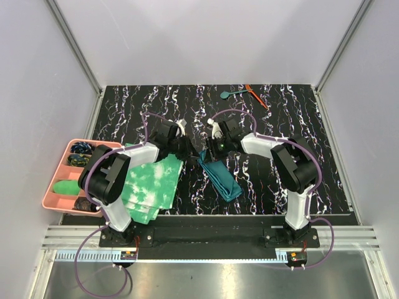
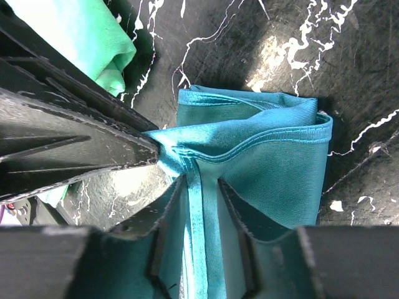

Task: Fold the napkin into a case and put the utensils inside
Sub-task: Pick up the top corner of the smaller rectangle folded napkin from the center of the board.

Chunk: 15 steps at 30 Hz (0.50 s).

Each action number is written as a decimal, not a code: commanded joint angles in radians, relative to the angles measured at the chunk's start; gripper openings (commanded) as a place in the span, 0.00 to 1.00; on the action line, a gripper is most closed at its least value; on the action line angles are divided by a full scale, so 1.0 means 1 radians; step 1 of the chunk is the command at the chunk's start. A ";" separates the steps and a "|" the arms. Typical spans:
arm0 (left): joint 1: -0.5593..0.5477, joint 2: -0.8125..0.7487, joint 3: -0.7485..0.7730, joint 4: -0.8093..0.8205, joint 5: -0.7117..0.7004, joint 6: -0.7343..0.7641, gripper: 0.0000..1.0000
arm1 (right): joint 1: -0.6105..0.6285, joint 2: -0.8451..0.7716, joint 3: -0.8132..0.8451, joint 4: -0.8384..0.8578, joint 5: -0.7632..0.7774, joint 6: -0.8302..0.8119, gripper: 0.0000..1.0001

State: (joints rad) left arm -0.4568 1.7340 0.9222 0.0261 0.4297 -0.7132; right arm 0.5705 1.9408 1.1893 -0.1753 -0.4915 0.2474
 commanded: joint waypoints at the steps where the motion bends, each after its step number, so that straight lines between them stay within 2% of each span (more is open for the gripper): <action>1: 0.007 -0.033 -0.013 0.077 0.004 -0.026 0.11 | 0.012 0.007 0.033 0.043 -0.028 -0.019 0.32; 6: 0.009 -0.033 -0.043 0.127 0.012 -0.058 0.11 | 0.014 0.007 0.026 0.062 -0.051 -0.017 0.29; 11: 0.009 -0.082 -0.082 0.164 -0.025 -0.061 0.23 | 0.014 -0.002 0.016 0.079 -0.051 -0.008 0.22; 13: 0.009 -0.091 -0.086 0.167 -0.032 -0.068 0.34 | 0.015 0.001 0.019 0.085 -0.058 -0.005 0.22; 15: 0.007 -0.088 -0.083 0.169 -0.029 -0.068 0.38 | 0.015 0.007 0.023 0.089 -0.064 -0.005 0.21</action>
State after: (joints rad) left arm -0.4541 1.6955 0.8402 0.1162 0.4160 -0.7727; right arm 0.5743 1.9480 1.1893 -0.1368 -0.5194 0.2462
